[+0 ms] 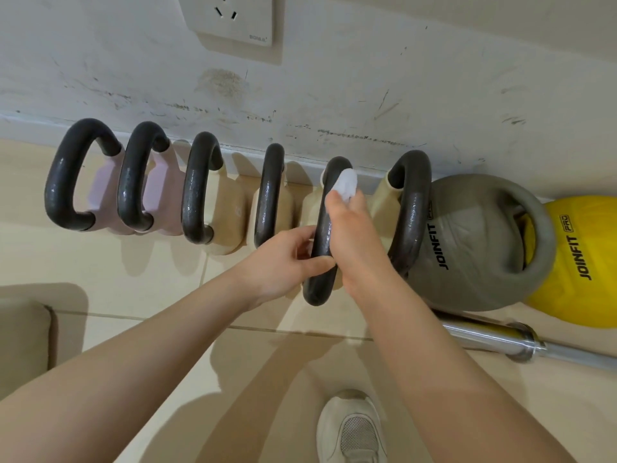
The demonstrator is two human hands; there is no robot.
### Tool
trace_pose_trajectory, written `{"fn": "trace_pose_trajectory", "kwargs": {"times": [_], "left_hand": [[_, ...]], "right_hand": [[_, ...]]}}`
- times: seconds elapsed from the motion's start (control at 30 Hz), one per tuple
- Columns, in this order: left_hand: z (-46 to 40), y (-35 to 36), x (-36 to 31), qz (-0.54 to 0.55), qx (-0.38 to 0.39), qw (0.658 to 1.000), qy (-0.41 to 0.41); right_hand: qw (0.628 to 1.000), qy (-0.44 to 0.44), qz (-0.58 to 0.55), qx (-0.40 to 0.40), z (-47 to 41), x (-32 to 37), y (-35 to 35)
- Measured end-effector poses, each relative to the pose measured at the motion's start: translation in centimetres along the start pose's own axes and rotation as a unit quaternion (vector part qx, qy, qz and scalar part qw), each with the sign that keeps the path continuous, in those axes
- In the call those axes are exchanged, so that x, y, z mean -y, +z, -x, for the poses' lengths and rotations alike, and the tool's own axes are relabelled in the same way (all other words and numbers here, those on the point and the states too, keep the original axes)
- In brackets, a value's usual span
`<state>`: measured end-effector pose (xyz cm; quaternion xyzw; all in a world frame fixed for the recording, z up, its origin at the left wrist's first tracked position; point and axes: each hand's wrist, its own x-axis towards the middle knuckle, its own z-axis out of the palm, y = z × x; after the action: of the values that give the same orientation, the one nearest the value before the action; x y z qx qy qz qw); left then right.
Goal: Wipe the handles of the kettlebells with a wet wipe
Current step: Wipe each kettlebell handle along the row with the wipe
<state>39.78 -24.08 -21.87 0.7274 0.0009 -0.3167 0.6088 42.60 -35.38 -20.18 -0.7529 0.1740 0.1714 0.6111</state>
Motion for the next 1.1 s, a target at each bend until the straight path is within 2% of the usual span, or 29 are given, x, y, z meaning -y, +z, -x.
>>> {"fn": "trace_pose_trajectory", "kwargs": {"times": [0.17,0.4,0.47,0.53,0.6,0.7,0.83,0.9,0.97,1.03,1.07,1.1], "left_hand": [[-1.3,-0.4,-1.3,-0.013,-0.014,1.000,-0.009],[-3.0,-0.3,-2.3,0.034,-0.040,0.998,-0.025],[-3.2,-0.5,-2.5,0.021,-0.042,0.999,-0.026],[-3.4,-0.4,-2.5,0.018,-0.044,0.998,-0.029],[-3.7,-0.3,-2.5,0.036,-0.043,0.998,-0.035],[-3.9,-0.3,-2.6,0.041,-0.043,0.997,-0.040],[-2.7,-1.3,-2.4,-0.064,0.026,0.997,-0.038],[-1.5,-1.7,-1.3,-0.059,0.058,0.995,-0.049],[-0.7,-1.8,0.0,-0.020,0.036,0.998,-0.052],[-0.5,-1.6,1.1,0.041,-0.012,0.998,-0.052],[-0.4,-1.4,1.4,0.069,-0.029,0.996,-0.046],[-0.5,-1.1,1.4,0.091,-0.035,0.995,-0.035]], "right_hand": [[0.999,0.017,0.043,0.029,1.0,-2.3,-0.6],[0.988,0.088,-0.082,0.100,-0.6,-2.8,-1.7],[0.995,0.068,-0.039,0.061,-1.8,-1.9,-1.4],[0.997,-0.024,0.075,-0.005,-3.8,-0.5,-1.1],[0.957,-0.139,0.254,-0.020,-5.9,0.9,-1.1],[0.850,-0.221,0.477,0.022,-7.1,1.4,-1.7],[0.779,-0.340,0.524,0.045,-3.0,-1.1,-2.2],[0.714,-0.411,0.566,0.034,-1.4,-3.7,-2.6],[0.646,-0.456,0.611,0.023,-1.3,-5.5,-3.0],[0.620,-0.482,0.619,0.011,-1.8,-6.1,-3.2],[0.627,-0.484,0.610,-0.006,-1.8,-6.2,-3.2],[0.649,-0.476,0.593,-0.035,-1.6,-6.4,-2.9]]}}
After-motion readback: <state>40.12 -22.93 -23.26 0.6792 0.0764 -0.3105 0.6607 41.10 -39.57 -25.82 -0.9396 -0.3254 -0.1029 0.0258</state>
